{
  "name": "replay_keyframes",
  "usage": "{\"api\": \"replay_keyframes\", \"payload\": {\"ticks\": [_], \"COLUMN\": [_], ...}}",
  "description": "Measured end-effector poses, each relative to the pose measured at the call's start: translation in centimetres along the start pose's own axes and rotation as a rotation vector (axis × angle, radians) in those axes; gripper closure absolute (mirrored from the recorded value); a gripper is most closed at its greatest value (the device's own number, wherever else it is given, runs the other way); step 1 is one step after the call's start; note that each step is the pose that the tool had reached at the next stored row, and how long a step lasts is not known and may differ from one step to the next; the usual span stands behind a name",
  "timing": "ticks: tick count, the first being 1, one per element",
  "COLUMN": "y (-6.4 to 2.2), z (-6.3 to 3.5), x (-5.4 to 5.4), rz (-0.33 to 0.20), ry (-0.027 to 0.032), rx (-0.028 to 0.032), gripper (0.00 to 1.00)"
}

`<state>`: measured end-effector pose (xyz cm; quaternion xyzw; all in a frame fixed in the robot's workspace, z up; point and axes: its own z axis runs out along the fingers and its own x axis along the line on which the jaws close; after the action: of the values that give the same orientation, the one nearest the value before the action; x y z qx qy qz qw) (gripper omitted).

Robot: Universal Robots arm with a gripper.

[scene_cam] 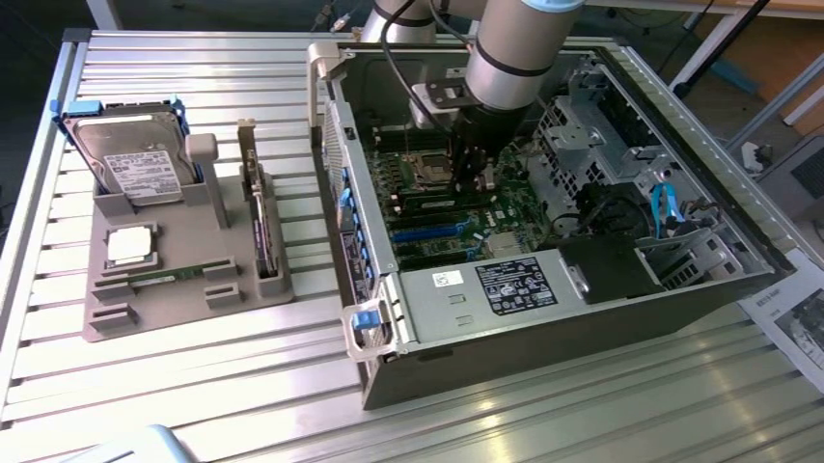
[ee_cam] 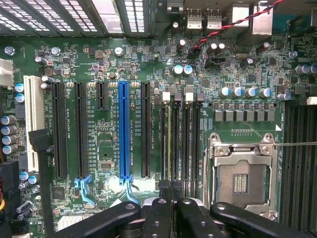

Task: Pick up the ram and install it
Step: 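Press down the ram until it locks into place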

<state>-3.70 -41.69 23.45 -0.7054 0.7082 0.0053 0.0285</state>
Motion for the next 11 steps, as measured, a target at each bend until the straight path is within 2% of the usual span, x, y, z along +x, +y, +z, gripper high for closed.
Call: {"api": "replay_keyframes", "payload": {"ticks": [11], "y": [0.01], "z": [0.27], "x": [0.01], "rz": [0.0], "ry": [-0.0001], "rx": [0.0], "gripper": [0.9]}}
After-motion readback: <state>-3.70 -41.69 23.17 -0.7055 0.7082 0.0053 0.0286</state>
